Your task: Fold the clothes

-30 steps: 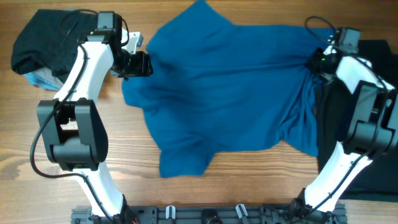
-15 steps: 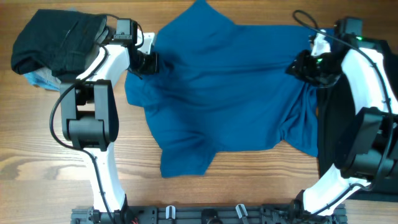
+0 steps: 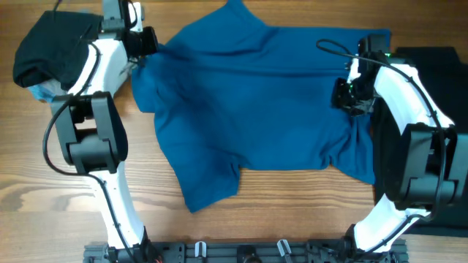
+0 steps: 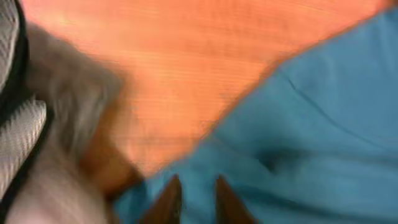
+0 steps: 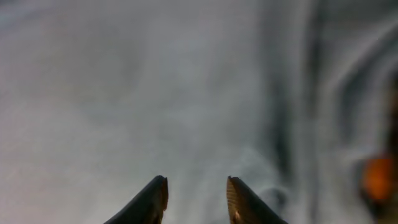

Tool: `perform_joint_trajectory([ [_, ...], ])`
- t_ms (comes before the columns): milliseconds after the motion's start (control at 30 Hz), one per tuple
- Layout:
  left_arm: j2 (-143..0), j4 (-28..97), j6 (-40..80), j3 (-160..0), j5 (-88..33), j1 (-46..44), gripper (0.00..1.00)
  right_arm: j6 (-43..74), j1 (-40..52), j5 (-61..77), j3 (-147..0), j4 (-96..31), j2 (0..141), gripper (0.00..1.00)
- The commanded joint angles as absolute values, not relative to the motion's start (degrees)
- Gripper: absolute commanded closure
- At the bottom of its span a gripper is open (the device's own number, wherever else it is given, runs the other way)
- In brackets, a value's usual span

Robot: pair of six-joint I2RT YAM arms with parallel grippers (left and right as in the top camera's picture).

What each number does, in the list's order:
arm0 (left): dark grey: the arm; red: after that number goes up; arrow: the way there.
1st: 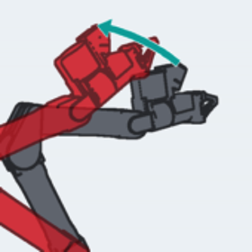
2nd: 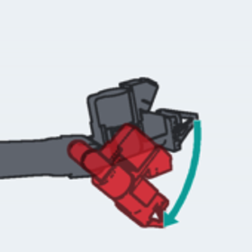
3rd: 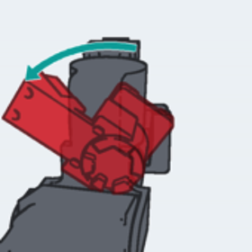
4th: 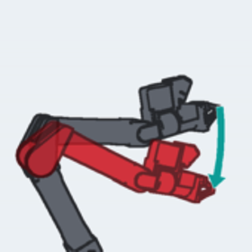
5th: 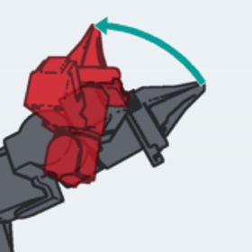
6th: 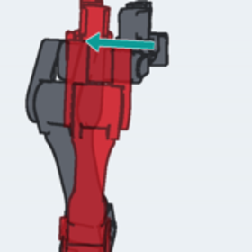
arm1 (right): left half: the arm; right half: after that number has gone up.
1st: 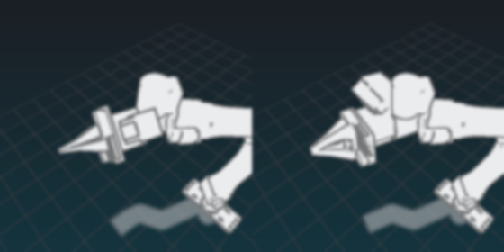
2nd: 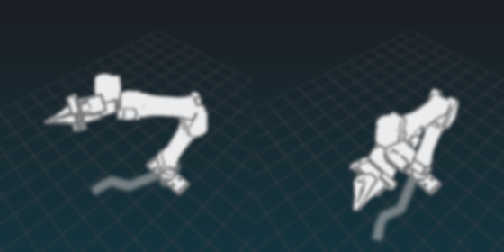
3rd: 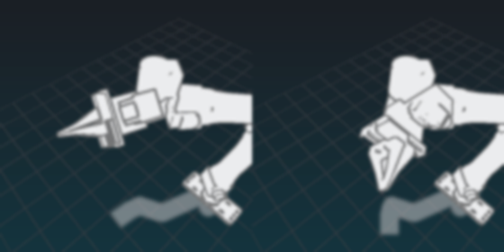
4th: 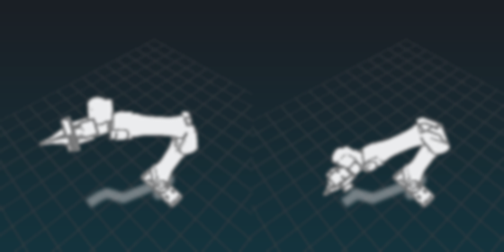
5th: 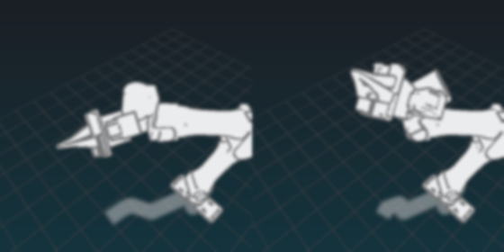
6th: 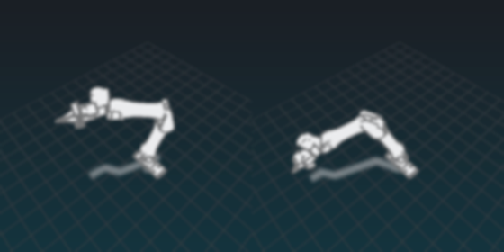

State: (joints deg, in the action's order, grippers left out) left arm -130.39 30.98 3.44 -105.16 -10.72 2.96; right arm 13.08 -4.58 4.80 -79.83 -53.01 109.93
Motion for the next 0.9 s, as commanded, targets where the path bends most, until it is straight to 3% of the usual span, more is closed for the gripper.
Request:
perform_joint_trajectory([
  [0, -124.0, 37.6, -0.1, -106.6, -17.1, 2.7, 0.74, 16.7, -9.8, -1.5, -79.4, -48.1, 111.0, 0.85],
  [67, -123.3, 43.7, -1.6, -106.6, -19.1, 2.4, 0.71, 16.6, -11.1, 0.0, -79.4, -46.5, 112.3, 0.92],
  [300, -121.6, 59.2, -5.8, -106.6, -19.0, 1.7, 0.66, 16.6, -12.0, -6.3, -79.4, -46.9, 124.5, 0.96],
  [433, -120.4, 67.7, -5.9, -106.6, -19.0, 1.7, 0.66, 17.0, -21.1, -10.7, -82.0, -42.2, 125.3, 0.96],
  [500, -120.4, 70.1, -6.9, -106.6, -19.0, 1.7, 0.70, 12.0, -25.1, -3.8, -85.8, -44.4, 125.2, 0.95],
  [733, -114.3, 71.7, -5.1, -106.6, -15.2, 1.8, 0.73, 5.5, -24.6, 13.0, -87.9, -51.3, 116.0, 0.66],
  [800, -112.2, 74.3, -4.8, -106.6, -14.2, 1.8, 0.71, 9.0, -24.6, 13.0, -87.9, -57.4, 112.9, 0.65],
  [867, -112.4, 78.9, -3.6, -105.5, -15.2, 1.5, 0.79, 9.1, -24.6, 13.8, -87.9, -62.0, 111.5, 0.66],
])
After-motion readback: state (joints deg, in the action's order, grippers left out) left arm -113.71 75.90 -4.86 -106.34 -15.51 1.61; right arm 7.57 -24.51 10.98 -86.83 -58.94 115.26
